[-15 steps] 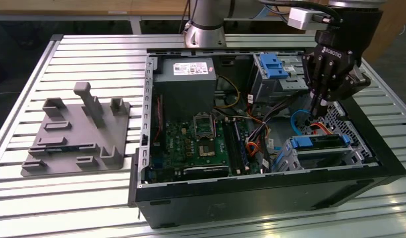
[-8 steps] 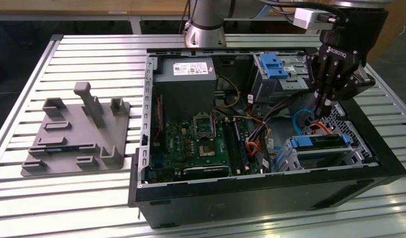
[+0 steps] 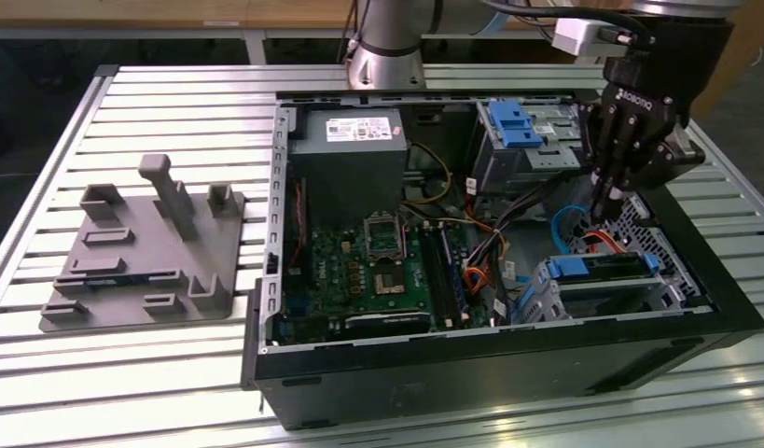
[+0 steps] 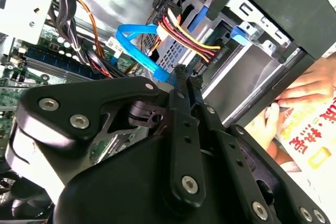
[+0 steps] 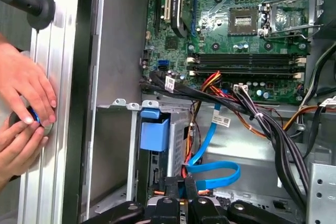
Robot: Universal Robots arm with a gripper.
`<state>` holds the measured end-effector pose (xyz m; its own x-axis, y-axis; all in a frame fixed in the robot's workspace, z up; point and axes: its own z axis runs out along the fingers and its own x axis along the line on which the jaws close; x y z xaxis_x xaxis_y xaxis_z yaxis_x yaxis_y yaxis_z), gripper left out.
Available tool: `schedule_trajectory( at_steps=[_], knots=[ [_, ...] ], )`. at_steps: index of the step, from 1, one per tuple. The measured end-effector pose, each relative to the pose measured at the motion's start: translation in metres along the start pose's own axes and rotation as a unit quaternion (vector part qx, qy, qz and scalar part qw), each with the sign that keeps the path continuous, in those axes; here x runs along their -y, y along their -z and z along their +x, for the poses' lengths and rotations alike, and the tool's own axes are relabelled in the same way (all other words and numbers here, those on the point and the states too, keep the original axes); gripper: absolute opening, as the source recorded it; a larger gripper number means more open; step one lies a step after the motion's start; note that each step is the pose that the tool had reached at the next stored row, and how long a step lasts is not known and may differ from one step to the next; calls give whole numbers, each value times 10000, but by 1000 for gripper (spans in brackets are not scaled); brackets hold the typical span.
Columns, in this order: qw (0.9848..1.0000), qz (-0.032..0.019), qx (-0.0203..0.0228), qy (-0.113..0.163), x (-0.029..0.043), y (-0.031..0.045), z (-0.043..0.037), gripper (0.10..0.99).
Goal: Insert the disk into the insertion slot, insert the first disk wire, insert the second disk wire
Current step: 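Insert the second disk wire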
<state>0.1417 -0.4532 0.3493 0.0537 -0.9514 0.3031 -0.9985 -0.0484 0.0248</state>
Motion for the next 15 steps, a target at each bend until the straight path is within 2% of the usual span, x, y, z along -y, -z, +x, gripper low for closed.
schedule_trajectory(
  at_steps=[6,7,8,11,14,15],
  knots=[
    [10000,-2,2,-3,-10,-62,193,161],
    [10000,-2,9,-5,-11,-73,211,161],
    [10000,-3,33,-11,-12,-78,217,161],
    [9999,-1,167,-29,-12,-88,222,161],
    [9993,13,377,-29,-7,-93,232,161],
    [9991,16,426,-28,1,-93,233,161]
  ],
)
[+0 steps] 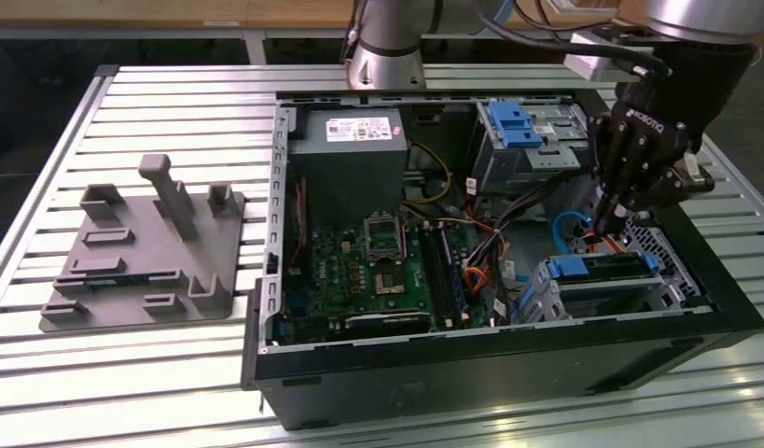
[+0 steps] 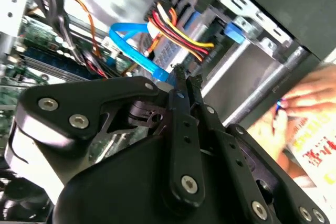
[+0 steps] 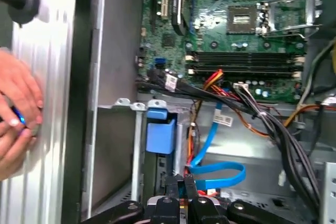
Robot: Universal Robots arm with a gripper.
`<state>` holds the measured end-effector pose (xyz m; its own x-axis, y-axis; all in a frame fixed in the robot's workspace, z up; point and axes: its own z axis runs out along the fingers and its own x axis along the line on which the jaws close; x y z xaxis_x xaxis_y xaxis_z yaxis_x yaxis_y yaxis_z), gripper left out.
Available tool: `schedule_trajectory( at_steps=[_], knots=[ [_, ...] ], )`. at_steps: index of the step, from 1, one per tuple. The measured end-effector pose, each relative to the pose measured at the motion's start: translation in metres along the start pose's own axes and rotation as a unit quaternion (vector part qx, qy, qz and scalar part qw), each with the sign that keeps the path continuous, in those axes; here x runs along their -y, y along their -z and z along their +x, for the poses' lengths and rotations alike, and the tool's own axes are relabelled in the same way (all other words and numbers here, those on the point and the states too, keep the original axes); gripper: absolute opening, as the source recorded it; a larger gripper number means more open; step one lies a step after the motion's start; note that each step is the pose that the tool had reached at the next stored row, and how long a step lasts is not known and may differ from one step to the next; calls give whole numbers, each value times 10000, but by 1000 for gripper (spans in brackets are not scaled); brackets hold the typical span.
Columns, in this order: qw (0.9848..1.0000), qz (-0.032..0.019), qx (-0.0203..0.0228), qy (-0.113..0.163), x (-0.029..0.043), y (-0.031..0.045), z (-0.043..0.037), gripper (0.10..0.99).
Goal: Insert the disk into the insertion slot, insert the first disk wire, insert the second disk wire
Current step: 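Insert the second disk wire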
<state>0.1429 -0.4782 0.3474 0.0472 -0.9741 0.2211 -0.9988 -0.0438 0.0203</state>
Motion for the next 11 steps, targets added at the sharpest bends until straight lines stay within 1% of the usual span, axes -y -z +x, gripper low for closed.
schedule_trajectory(
  at_steps=[1,4,6,7,11],
  knots=[
    [10000,3,65,1,9,0,0,161],
    [9994,24,335,0,20,0,1,161],
    [9986,40,520,-2,25,0,2,161],
    [9984,40,555,-11,25,-1,5,161],
    [9984,22,558,-121,24,-8,37,161]
  ],
)
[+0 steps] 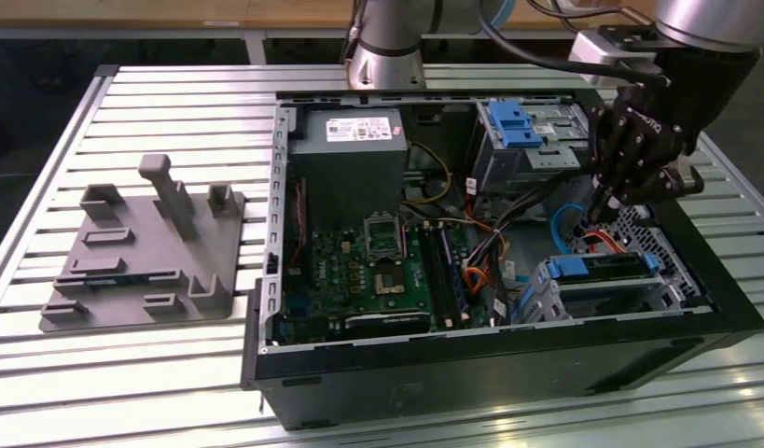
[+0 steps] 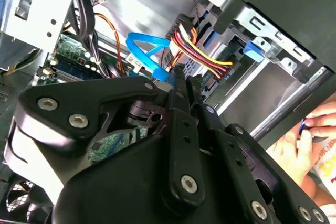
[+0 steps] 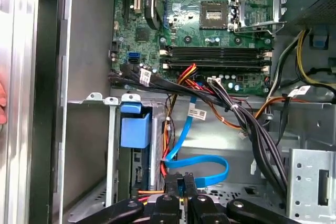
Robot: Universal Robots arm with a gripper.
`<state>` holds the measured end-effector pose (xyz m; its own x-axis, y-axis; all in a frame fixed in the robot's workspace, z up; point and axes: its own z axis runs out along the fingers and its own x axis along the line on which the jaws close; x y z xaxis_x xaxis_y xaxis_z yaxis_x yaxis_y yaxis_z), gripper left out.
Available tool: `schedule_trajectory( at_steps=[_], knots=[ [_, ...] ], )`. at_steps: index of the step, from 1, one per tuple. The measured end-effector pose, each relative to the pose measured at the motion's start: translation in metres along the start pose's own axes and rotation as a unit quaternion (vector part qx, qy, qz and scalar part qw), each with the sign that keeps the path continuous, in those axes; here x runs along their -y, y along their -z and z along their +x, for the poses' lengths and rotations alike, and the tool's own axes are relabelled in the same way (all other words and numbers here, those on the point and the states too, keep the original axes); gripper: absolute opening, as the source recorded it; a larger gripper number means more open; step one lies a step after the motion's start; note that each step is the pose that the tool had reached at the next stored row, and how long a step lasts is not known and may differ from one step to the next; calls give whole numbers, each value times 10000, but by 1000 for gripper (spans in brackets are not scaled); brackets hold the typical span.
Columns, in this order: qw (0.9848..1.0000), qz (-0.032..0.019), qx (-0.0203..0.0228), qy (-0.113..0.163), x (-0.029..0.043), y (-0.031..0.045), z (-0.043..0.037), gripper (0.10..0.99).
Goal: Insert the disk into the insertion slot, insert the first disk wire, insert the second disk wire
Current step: 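Insert the second disk wire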
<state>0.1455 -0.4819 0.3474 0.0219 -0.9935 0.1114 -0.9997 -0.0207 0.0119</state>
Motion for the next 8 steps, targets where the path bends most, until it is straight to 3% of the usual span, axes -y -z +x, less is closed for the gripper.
schedule_trajectory(
  at_steps=[8],
  knots=[
    [9997,-29,3,-260,-1,-13,66,161]
  ],
)
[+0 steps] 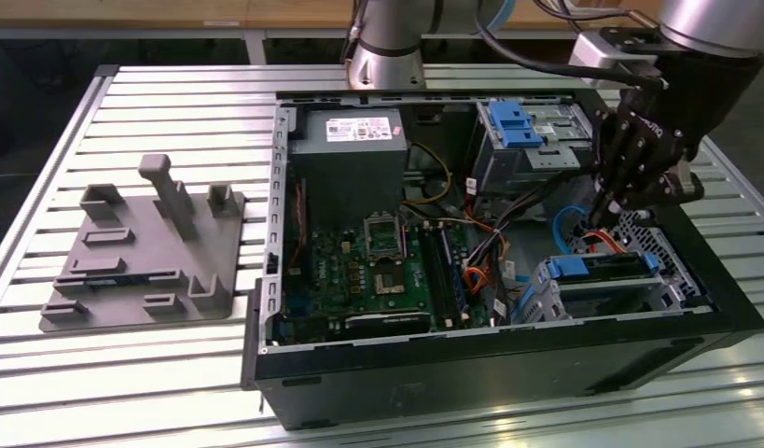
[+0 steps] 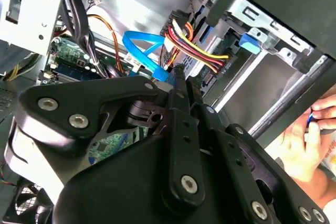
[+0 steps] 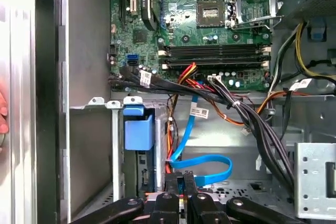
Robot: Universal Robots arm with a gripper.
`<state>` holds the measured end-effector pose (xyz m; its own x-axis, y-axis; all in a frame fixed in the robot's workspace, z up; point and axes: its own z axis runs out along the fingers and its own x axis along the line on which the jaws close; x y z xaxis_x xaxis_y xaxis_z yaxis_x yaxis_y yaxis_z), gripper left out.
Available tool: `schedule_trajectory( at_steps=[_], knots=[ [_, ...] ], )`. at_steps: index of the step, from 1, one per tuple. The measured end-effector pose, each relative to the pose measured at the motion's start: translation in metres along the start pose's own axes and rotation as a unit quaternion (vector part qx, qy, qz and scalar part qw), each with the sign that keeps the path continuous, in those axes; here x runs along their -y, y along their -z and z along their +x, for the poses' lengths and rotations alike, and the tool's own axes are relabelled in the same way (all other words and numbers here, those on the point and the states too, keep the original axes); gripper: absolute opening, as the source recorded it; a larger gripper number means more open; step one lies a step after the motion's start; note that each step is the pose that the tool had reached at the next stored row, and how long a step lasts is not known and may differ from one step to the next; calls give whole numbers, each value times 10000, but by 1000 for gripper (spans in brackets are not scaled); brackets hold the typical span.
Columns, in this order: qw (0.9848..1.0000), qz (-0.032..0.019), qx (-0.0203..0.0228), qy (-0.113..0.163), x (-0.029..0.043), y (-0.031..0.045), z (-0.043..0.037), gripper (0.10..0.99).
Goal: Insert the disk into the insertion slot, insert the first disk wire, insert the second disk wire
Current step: 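Insert the second disk wire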
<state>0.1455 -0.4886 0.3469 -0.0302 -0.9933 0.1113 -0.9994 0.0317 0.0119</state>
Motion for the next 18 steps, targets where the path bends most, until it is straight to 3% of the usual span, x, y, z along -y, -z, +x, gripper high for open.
schedule_trajectory(
  at_steps=[5,6,9,11,12,18],
  knots=[
    [10000,0,4,0,9,-28,147,161],
    [10000,1,30,0,9,-33,165,161],
    [9997,7,252,2,11,-39,196,161],
    [9993,11,362,2,12,-41,221,161],
    [9992,10,398,3,12,-44,238,161],
    [9992,10,408,3,13,-45,254,161]
  ],
)
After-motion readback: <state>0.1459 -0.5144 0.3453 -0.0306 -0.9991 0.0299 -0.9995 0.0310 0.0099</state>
